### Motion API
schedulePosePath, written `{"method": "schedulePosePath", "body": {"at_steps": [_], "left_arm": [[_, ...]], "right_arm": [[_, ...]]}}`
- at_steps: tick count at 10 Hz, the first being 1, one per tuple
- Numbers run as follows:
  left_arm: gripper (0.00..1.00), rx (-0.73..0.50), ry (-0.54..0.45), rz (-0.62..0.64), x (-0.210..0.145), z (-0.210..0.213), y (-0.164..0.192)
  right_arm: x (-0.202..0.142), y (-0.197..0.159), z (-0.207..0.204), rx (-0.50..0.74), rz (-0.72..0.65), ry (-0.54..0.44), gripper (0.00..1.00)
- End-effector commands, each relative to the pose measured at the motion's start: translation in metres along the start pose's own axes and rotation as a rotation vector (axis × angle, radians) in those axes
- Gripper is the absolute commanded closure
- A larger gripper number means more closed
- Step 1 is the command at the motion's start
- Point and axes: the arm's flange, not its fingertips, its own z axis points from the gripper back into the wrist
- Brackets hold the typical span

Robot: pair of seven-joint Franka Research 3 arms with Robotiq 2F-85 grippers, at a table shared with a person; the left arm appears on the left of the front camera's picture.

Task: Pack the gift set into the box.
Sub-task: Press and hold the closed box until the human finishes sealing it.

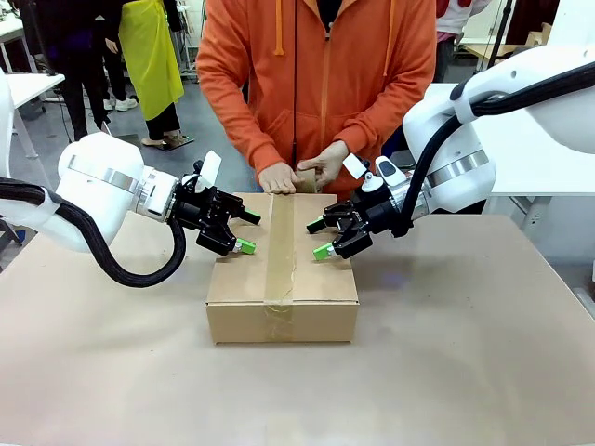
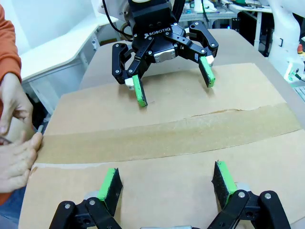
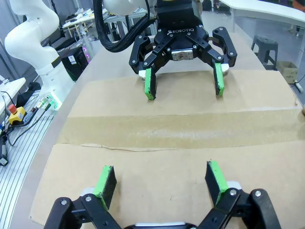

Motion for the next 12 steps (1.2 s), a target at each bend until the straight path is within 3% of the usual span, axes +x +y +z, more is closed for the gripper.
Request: {"method": "schedulePosePath", "body": {"at_steps": [1, 9, 11, 12], "left_arm": [[0.00, -0.007, 0.001, -0.013, -0.004, -0.003, -0.002], [0.00, 0.000, -0.001, 0.000, 0.000, 0.000, 0.000], [0.00, 0.073, -0.294, -0.018, 0.017, 0.097, -0.037], [0.00, 0.172, -0.365, -0.042, 0.005, 0.148, -0.070]], "right_arm": [[-0.004, 0.001, -0.002, -0.001, 0.006, -0.004, 0.00], [0.000, 0.000, 0.000, 0.001, 0.000, 0.000, 0.00], [0.012, 0.056, 0.089, -0.070, 0.100, -0.207, 0.00], [-0.002, 0.091, 0.141, -0.170, 0.114, -0.295, 0.00]]}}
